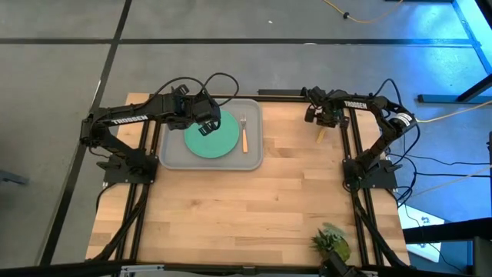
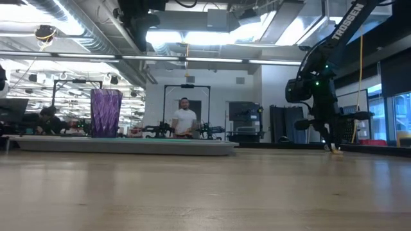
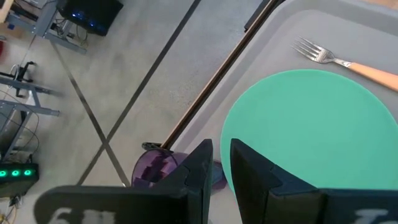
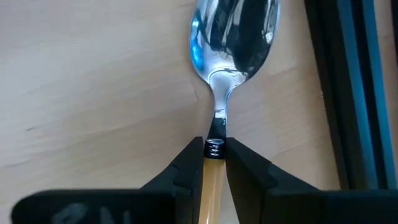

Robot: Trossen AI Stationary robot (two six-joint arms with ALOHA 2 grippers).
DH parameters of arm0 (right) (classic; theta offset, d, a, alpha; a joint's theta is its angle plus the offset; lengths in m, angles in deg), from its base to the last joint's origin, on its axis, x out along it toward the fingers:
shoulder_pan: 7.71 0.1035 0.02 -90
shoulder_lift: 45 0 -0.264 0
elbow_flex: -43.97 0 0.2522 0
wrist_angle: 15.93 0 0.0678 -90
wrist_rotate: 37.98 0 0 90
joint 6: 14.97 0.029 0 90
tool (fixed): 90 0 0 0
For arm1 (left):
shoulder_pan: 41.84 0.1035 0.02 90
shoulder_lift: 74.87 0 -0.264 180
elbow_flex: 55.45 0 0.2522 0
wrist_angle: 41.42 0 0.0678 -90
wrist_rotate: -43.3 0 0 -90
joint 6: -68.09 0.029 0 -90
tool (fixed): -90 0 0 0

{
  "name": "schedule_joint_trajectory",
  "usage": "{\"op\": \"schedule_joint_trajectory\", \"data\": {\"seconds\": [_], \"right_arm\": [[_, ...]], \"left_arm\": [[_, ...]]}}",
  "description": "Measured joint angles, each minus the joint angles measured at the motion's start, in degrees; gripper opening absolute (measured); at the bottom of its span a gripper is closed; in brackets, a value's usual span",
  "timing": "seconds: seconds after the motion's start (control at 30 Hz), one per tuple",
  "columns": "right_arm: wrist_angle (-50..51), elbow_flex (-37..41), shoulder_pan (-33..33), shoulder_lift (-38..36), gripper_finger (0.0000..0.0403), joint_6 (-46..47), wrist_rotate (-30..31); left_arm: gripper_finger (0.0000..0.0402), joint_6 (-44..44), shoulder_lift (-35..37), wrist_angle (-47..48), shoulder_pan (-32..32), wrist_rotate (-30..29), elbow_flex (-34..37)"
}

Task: Pick and place plate/cup/fork/spoon on tray
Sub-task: Put the orange spoon on the right side of the light orange fork

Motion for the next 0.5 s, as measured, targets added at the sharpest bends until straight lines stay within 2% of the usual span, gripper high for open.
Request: {"op": "schedule_joint_trajectory", "data": {"seconds": [0.5], "right_arm": [[-0.1, -0.1, -0.1, 0.1, 0.0069, 1.2, 0.1]], "left_arm": [[0.005, 0.0, 0.0, 0.0, 0.0, 0.0, 0.0]]}}
